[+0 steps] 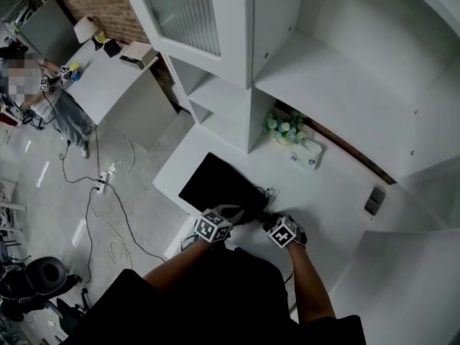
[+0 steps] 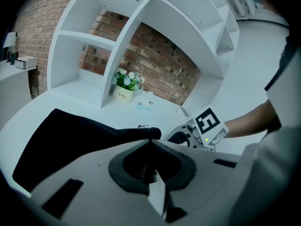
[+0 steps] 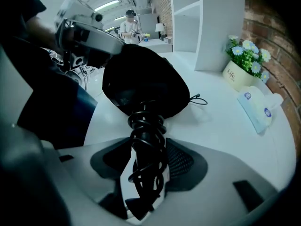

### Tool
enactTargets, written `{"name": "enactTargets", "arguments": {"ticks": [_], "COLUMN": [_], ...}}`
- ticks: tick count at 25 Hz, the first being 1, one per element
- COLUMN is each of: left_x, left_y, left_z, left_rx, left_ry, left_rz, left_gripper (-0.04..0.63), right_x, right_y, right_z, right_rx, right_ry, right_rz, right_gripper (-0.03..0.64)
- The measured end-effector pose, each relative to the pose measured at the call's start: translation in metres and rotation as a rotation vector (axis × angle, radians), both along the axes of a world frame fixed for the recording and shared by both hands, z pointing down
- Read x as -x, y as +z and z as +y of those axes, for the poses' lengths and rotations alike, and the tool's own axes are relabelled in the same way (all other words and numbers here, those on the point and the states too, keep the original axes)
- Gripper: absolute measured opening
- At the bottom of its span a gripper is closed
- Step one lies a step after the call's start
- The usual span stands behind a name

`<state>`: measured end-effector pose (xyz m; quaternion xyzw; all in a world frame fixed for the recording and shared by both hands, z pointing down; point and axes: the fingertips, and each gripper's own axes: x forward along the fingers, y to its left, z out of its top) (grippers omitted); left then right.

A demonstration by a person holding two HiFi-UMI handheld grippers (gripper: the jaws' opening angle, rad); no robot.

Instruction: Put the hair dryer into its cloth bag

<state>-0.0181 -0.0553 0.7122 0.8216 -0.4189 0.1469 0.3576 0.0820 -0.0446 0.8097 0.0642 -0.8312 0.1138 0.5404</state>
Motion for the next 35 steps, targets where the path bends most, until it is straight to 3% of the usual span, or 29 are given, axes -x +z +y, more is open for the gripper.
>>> {"name": "enactTargets", "arguments": {"ticks": [8, 16, 25, 30, 35], "left_x": [-0.002, -0.005, 0.007, 0.006, -0.005], "left_y": [-0.004, -0.017, -0.019, -0.027, -0.031], "left_z": [0.004, 0.002, 0.005, 0.005, 0.002], "left_rx": [-0.004, -0.048, -0.061, -0.084, -0.102], "left_ry": [0.008, 0.006, -0.018, -0.016, 0.008], "left_rz": [0.016, 0.020, 0.010, 0.048, 0.046], "left_gripper": [0.023, 0.023, 0.025, 0.023, 0.023], "right_x": [0.000, 0.006, 0.008, 0.009, 0.030], "right_y": [-0.029, -0.038, -0.057, -0.056, -0.050], "right_z": [-0.003, -0.003, -0.008, -0.015, -0.012], "right_rx": [-0.062, -0.095, -0.106, -0.114, -0.124], "right_ry": [0.106, 0.135, 0.170, 0.205, 0.139], "right_rz": [-0.189, -0.277, -0.322, -0.305, -0.284], "right_gripper": [0.225, 0.224, 0.224, 0.224, 0.224]}}
